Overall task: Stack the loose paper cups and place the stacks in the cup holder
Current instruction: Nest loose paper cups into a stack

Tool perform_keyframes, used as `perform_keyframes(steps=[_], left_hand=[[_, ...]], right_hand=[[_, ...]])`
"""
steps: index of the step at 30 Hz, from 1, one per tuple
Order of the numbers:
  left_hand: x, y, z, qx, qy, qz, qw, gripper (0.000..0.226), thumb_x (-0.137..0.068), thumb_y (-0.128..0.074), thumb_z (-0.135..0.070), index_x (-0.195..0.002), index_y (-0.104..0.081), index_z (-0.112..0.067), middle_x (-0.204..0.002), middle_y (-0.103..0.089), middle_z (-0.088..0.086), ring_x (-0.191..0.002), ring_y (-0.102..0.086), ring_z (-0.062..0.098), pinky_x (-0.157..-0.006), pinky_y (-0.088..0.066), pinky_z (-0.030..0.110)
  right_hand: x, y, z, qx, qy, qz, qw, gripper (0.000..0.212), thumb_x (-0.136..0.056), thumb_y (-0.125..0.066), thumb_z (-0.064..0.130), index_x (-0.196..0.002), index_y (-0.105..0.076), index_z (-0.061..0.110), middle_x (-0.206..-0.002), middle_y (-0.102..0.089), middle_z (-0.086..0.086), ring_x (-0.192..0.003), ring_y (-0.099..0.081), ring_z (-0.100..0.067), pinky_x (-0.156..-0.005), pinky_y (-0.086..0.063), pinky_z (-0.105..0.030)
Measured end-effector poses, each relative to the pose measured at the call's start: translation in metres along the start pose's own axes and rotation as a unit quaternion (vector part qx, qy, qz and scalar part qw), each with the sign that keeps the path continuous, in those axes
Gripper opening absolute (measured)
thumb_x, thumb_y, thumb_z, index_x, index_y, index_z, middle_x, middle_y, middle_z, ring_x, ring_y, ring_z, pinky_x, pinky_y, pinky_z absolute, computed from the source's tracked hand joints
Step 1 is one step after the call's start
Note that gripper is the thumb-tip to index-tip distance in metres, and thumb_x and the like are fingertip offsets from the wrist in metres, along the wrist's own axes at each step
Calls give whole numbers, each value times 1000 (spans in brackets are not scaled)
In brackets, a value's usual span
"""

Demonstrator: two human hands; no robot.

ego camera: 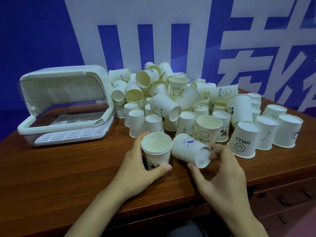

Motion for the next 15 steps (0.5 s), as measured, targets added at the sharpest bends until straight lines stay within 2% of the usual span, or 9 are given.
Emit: perform_keyframes(steps=[2, 4, 5, 6, 8, 10, 12, 14, 15], left_hand=[[0, 1, -1, 4, 2, 0, 1000, 89, -70, -96, -37, -140, -42, -41, -127, -57, -39, -122, -54, -13, -93, -39, 2], [1, 1, -1, 8, 6, 0, 1000, 87, -70, -96, -37, -138, -42, -43, -125, -56, -41, -119, -53, -16, -90, -38, 0], [1, 0, -1, 8, 8, 0, 1000, 87, -70, -95, -36, -138, -42, -44, -124, -56, -42, -119, -54, -17, -89, -38, 0], [2, 0, -1, 8, 9, 0, 1000, 86, -70, -95, -36, -137, -42, -44, -124, -57, -41, -119, -54, -16, -89, -39, 0], [2, 0, 0, 9, 12, 1, 1000, 88, -70, -96, -37, -139, -42, -44, -124, -59, -38, -120, -55, -13, -91, -41, 3], [2, 0, 0, 12, 16, 5, 1000, 90, -70, -95, -40, -140, -39, -45, -124, -59, -37, -120, -54, -15, -92, -41, 5], [3, 0, 0, 16, 26, 10, 999, 94, -71, -95, -41, -141, -32, -48, -123, -56, -37, -119, -45, -26, -91, -37, 1], [3, 0, 0, 22, 35, 11, 999, 102, -72, -94, -41, -144, -21, -49, -125, -45, -40, -111, -33, -40, -87, -30, -7], [3, 0, 0, 22, 35, 13, 999, 105, -72, -93, -42, -145, -18, -50, -125, -43, -41, -109, -31, -42, -86, -28, -9]], right_hand=[[5, -3, -6, 40, -29, 61, 997, 80, -65, -86, 38, -130, -41, 29, -101, -54, 15, -94, -59, -17, -79, -51, -40], [7, -7, -8, 111, -36, 123, 985, 104, -62, -71, 59, -152, -28, 30, -100, -51, 12, -94, -51, -18, -81, -48, -42], [6, -7, -8, 142, -40, 138, 979, 106, -62, -63, 71, -154, -29, 30, -99, -50, 11, -94, -48, -18, -81, -47, -41], [4, -8, -7, 163, -49, 143, 975, 102, -64, -55, 81, -151, -38, 31, -99, -50, 10, -94, -47, -19, -81, -47, -40], [-1, -11, -8, 189, -74, 158, 966, 88, -64, -45, 94, -128, -61, 35, -97, -54, 13, -95, -48, -18, -80, -48, -37], [-8, -13, -3, 184, -96, 182, 961, 73, -63, -44, 94, -101, -68, 36, -87, -59, 14, -91, -53, -15, -75, -49, -35], [-17, -9, 0, 106, -137, 172, 970, 58, -63, -60, 85, -89, -67, 34, -79, -67, 13, -84, -63, -12, -74, -53, -37], [-26, 0, 3, -16, -173, 126, 977, 47, -63, -83, 63, -95, -66, 34, -83, -73, 14, -84, -67, -3, -78, -57, -37], [-30, 2, 8, -65, -170, 113, 977, 49, -63, -89, 51, -103, -66, 33, -91, -74, 15, -88, -67, 1, -80, -57, -33]])
Point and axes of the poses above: each hand's wrist, its own x-axis away from the middle knuckle, its own y-axis out of the back of the hand, z = x × y, the point moved 7 cm from there along -x, towards the middle knuckle
